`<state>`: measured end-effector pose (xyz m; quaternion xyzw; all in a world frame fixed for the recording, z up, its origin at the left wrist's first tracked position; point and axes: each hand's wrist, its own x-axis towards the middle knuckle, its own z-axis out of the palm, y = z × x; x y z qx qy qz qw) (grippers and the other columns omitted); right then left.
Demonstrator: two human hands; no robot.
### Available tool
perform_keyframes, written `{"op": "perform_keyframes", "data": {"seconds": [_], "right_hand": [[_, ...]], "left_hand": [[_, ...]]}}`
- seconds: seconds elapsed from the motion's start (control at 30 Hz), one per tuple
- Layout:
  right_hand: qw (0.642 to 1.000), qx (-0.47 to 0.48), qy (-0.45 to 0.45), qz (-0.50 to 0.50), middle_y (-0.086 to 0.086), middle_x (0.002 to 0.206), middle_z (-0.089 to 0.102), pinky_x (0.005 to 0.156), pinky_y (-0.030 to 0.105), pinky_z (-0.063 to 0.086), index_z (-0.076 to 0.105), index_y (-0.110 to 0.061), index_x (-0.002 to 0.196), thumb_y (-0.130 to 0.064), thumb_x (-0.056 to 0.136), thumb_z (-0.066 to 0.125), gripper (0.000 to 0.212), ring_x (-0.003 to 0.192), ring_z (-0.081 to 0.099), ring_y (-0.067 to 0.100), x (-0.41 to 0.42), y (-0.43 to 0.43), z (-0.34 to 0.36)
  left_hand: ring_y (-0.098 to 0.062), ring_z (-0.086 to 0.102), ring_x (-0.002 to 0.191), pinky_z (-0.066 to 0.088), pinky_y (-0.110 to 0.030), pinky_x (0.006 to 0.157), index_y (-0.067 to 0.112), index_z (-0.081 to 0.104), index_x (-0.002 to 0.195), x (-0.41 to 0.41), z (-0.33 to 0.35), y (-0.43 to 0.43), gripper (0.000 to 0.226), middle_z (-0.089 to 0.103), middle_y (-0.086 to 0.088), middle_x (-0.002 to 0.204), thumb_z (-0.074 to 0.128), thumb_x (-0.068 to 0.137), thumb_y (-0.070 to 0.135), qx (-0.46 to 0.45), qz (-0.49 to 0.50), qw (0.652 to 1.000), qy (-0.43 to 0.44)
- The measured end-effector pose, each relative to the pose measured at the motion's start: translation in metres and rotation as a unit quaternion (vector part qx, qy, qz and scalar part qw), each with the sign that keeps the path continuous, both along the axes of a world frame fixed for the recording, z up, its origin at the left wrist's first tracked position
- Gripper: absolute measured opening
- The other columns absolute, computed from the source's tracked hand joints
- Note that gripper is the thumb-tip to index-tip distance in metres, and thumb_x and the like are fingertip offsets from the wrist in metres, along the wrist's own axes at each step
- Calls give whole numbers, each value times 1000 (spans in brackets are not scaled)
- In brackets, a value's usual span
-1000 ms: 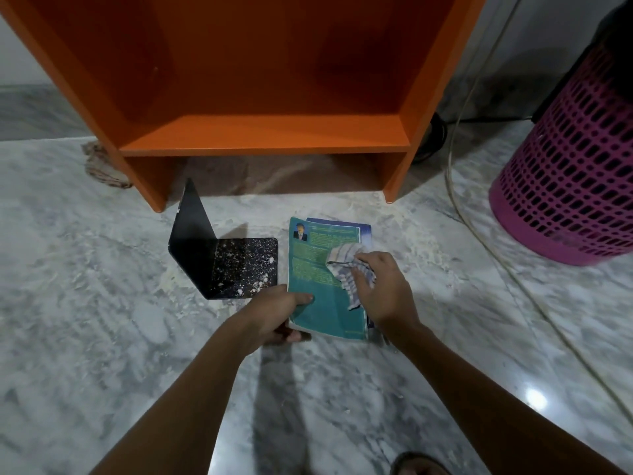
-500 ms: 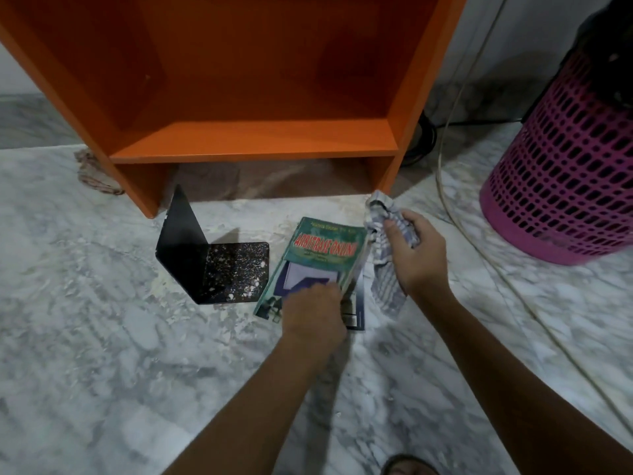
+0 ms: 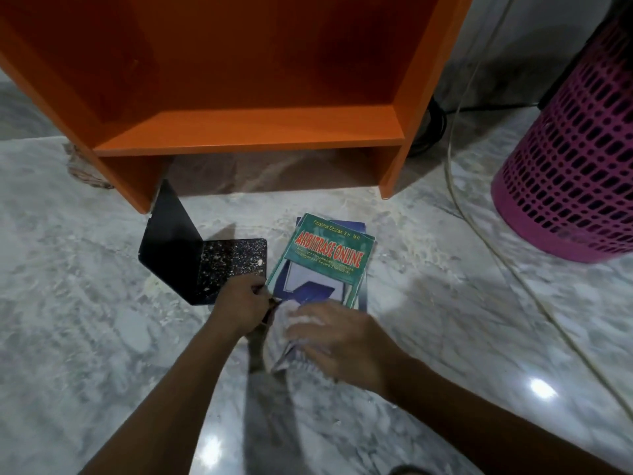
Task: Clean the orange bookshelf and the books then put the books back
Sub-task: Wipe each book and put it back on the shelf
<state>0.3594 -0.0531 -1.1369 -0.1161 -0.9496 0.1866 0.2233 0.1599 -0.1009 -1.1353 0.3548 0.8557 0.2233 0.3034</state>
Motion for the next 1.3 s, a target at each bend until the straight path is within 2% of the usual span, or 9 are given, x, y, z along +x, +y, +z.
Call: {"op": "perform_keyframes", "data": {"seconds": [0.2, 0.27, 0.37, 0.5, 0.63, 0.77, 0.97, 1.17, 1.3], "right_hand": [[980, 14, -91, -174, 3, 135, 58, 97, 36, 49, 60, -20, 128, -22, 101, 46, 31, 124, 51, 21, -16, 51, -2], [957, -14, -84, -279, 5, 132, 55, 86, 21, 42, 59, -17, 127, -21, 103, 43, 29, 117, 51, 17, -10, 90, 2], [912, -76, -43, -400, 6, 125, 58, 83, 23, 40, 64, -15, 123, -26, 100, 50, 29, 109, 57, 22, -12, 131, 15], [970, -73, -27, -228, -2, 129, 57, 95, 23, 41, 62, -25, 125, -30, 100, 50, 29, 109, 53, 12, -43, 96, 34], [993, -51, -110, 13, 1, 134, 58, 92, 32, 48, 65, -26, 124, -29, 99, 52, 28, 114, 54, 18, -70, 39, 17], [991, 7, -105, -83, 5, 138, 54, 95, 34, 51, 62, -25, 127, -27, 101, 50, 29, 114, 55, 21, -82, 82, 2], [925, -43, -72, -371, 4, 107, 64, 64, 21, 37, 68, -18, 116, -25, 98, 53, 24, 94, 61, 17, -74, 162, 9], [993, 58, -101, -27, 3, 124, 63, 72, 34, 56, 69, -29, 116, -24, 94, 62, 23, 100, 59, 22, -86, 81, 16], [974, -21, -95, -205, 4, 129, 59, 68, 20, 46, 67, -29, 119, -19, 96, 56, 27, 97, 57, 18, -81, 111, 0]], "left_hand": [[-16, 60, 89, 37, -17, 72, 7, 73, 106, -9, -3, -2, 17, 68, -8, 95, 66, 90, 10, -5, 20, 998, -56], [-17, 61, 94, 39, -18, 76, 2, 69, 117, -10, -5, -3, 28, 70, -12, 110, 66, 90, 10, -7, 29, 997, -75], [-18, 61, 99, 42, -21, 83, 2, 66, 121, -10, -4, -3, 32, 68, -13, 116, 66, 91, 10, 1, 42, 994, -99], [-23, 63, 103, 48, -32, 87, 3, 67, 119, -14, -6, -6, 33, 68, -10, 114, 70, 87, 7, -2, 102, 970, -219], [-33, 67, 91, 51, -38, 79, 9, 76, 84, -21, -9, -12, 15, 74, -16, 93, 77, 69, 8, 3, 117, 957, -264], [-30, 66, 92, 52, -41, 87, 9, 76, 82, -19, -13, -15, 5, 73, -12, 91, 72, 82, 5, 0, 122, 952, -282], [-28, 65, 106, 51, -36, 91, 2, 73, 105, -16, -17, -13, 22, 70, -14, 112, 73, 84, 8, -5, 127, 955, -270], [-31, 68, 100, 54, -40, 86, 5, 74, 104, -15, -20, -13, 19, 73, -13, 102, 71, 85, 8, 0, 115, 953, -281], [-26, 65, 99, 53, -38, 89, 8, 72, 106, -13, -19, -15, 20, 71, -7, 104, 71, 86, 10, 5, 112, 951, -288]]}}
